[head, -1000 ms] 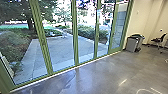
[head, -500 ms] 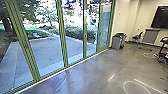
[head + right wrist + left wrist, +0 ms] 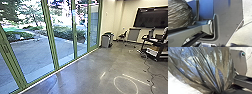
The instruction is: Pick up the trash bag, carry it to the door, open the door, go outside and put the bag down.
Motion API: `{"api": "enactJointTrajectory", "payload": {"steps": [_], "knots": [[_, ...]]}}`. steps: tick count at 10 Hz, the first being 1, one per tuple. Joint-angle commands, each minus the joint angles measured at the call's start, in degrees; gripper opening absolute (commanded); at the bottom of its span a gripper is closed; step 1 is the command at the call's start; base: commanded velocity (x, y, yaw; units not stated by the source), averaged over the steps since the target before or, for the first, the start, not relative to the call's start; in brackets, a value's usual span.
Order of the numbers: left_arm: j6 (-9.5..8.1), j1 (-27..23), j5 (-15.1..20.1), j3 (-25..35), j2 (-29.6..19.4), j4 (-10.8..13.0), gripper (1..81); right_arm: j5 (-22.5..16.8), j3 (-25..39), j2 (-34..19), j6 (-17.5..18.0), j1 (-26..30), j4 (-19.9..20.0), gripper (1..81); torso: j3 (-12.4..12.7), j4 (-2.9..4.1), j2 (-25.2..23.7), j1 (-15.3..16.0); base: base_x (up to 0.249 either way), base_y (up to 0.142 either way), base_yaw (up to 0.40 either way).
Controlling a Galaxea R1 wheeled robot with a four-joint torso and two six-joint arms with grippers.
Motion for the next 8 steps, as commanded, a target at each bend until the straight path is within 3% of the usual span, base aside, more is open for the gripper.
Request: {"api": "enactJointTrajectory", "payload": {"steps": [1,8], "knots": [[0.41,-2.85,4.01,-0.05,-0.32,0.27,1.0,-3.69,0.16,0.22,-0.13,2.7,-0.12,81.1,0.0,0.0,0.0,0.0,0.0,0.0,-0.255],[0.41,-2.85,4.09,-0.05,-0.32,0.27,1.0,-3.69,0.16,0.3,-0.13,2.79,-0.12,81.1,0.0,0.0,0.0,0.0,0.0,0.0,-0.205]]}}
